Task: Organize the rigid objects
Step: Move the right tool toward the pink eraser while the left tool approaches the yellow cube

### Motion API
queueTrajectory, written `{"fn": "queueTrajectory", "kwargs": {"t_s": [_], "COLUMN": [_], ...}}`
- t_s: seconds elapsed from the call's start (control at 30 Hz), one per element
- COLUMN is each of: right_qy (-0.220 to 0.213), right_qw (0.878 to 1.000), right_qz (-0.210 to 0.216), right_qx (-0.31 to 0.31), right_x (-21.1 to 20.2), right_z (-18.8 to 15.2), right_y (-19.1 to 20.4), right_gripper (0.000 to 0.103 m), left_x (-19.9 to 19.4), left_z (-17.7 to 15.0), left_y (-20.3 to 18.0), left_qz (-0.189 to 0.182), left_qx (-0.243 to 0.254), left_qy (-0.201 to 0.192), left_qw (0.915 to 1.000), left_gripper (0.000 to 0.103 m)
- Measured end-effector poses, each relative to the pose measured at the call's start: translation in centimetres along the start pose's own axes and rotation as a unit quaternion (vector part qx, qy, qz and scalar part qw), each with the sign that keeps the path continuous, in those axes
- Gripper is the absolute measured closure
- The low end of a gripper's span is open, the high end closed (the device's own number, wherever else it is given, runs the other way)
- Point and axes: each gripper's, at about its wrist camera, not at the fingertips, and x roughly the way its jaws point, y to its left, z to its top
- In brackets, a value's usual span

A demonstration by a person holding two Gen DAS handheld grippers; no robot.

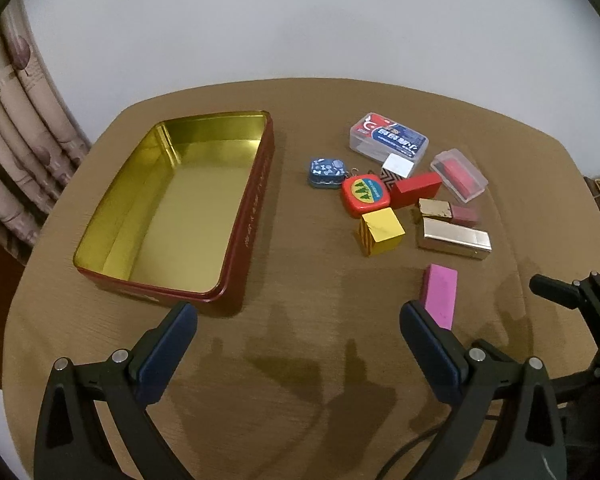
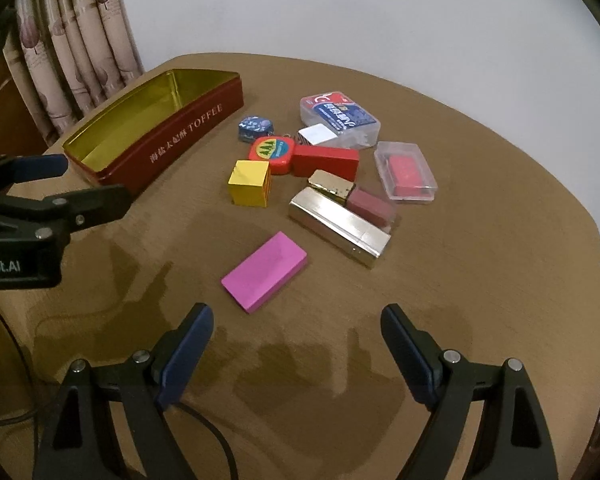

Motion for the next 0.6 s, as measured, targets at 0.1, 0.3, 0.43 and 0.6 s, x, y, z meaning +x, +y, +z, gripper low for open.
{"fn": "queueTrajectory", "kwargs": {"t_s": [0.1, 0.3, 0.43, 0.6], "right_qy": [-0.003, 0.002, 0.004, 0.010], "right_qw": [1.000, 1.000, 1.000, 0.999], "right_qz": [0.008, 0.012, 0.016, 0.018], "right_qx": [-0.004, -0.022, -0.023, -0.032], "right_x": [0.2, 0.7, 1.0, 1.5], "right_z": [0.0, 0.4, 0.6, 0.6], "right_y": [0.1, 0.2, -0.1, -0.2], "right_gripper": [0.015, 0.015, 0.015, 0.015], "left_x": [0.2, 0.9, 1.3, 1.8], "left_z": [0.2, 0.3, 0.4, 0.5], "left_y": [0.2, 0.4, 0.4, 0.4], "left_qz": [0.004, 0.012, 0.017, 0.021], "left_qx": [-0.006, -0.004, -0.002, -0.001], "left_qy": [0.005, 0.014, 0.019, 0.025], "left_qw": [1.0000, 0.9998, 0.9997, 0.9995], "left_gripper": [0.002, 0.002, 0.002, 0.002]}}
